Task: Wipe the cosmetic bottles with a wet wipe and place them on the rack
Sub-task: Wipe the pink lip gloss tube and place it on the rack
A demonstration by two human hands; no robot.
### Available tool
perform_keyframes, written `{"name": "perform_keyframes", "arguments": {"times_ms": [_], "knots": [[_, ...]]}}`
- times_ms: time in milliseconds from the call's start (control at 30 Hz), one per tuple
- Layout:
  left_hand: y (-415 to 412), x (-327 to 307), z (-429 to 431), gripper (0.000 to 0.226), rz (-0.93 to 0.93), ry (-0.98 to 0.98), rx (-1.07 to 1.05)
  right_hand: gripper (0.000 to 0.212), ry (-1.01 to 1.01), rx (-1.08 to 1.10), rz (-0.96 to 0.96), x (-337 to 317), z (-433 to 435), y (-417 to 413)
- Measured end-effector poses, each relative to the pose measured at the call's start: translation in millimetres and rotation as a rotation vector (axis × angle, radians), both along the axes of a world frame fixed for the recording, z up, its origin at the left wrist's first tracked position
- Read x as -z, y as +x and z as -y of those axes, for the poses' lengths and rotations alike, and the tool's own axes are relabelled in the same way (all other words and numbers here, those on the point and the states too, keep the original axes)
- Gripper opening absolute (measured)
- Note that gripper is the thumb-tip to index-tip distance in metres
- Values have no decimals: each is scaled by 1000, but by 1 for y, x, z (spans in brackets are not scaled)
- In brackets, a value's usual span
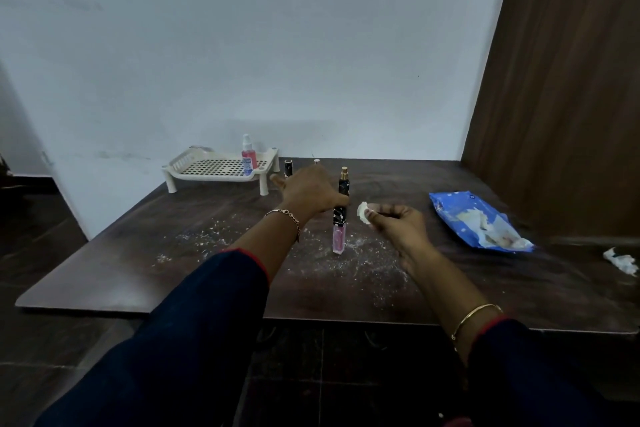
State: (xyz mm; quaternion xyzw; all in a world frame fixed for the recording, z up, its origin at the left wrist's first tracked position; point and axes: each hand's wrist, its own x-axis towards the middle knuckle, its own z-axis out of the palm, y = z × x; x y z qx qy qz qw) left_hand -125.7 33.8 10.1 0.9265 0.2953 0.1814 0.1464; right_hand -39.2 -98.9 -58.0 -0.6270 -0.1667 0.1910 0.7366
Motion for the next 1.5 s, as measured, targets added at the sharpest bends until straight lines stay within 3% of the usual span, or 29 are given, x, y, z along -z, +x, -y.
{"name": "perform_keyframes", "arguments": {"times_ms": [133, 300, 500, 967, 1067, 1233, 1367, 1500], "knots": [[-2, 2, -4, 41, 24, -71, 41, 12, 1, -5, -30, 3, 3, 0], [-7, -2, -15, 22, 245, -223, 284, 9, 22, -3, -51, 3, 6, -1], [-18, -7, -25, 19, 78, -185, 463, 9, 31, 4, -62, 5, 6, 0], [-9, -9, -23, 23, -76, -68, 420, 14, 52, -9, -53, 4, 3, -3], [-4, 1, -33, 37, -24, -63, 363, 17, 44, -12, -53, 5, 2, -3], [-6, 8, -32, 15, 61, -111, 307, 17, 9, -22, -62, 8, 0, -3], [-5, 10, -33, 22, 120, -166, 316, 9, 0, -20, -54, 7, -2, -4], [-13, 6, -34, 15, 258, -114, 322, 9, -5, -17, -50, 6, -3, -6]]}}
